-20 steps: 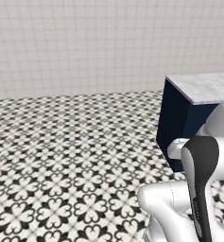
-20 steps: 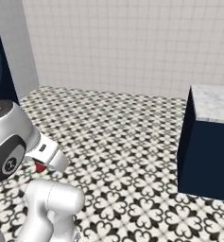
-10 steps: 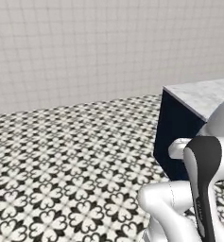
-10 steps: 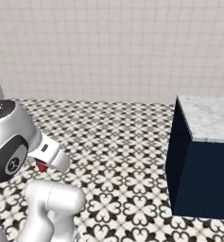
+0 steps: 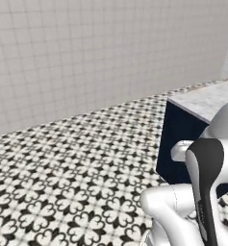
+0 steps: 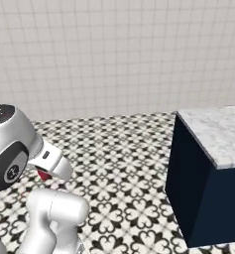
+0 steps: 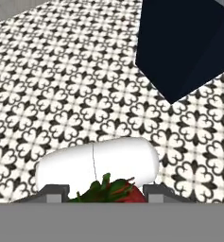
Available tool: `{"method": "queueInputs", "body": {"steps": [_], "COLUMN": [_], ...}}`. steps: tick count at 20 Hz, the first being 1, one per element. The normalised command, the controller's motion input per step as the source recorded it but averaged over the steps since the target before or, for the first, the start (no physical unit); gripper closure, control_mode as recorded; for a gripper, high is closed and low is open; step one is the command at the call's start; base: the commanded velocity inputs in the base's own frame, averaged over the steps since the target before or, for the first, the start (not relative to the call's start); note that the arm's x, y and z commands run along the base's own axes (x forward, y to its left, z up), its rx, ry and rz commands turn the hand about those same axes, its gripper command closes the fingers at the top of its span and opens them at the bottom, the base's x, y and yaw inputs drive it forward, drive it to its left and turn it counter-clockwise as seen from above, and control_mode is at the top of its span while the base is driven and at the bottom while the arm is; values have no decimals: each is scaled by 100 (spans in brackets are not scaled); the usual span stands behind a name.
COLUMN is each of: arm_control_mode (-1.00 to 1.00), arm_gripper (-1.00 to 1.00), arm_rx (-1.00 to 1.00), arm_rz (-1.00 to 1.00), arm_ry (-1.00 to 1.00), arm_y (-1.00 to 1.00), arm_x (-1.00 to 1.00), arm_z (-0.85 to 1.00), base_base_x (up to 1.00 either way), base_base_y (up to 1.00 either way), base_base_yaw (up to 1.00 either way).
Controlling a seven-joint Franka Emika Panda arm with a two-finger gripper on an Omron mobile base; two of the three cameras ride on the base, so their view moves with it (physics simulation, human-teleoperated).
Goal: Take the strawberry from the fridge and place it on top of the pancake, located on the dining counter.
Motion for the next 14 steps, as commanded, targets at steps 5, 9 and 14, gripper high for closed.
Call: {"method": "queueInputs", "body": {"steps": [5,9,14], "arm_control_mode": [100,100,100], "arm_gripper": [100,100,100], "arm_rx": [0,0,0], "arm_rz": [0,0,0], "arm_ry": [0,0,0], "arm_y": [0,0,0], "arm_x": [0,0,0], "arm_z": [0,0,0], "base_base_x": [100,100,100], "base_base_y": [75,84,93], "base_base_yaw": [-42,-44,-47]}}
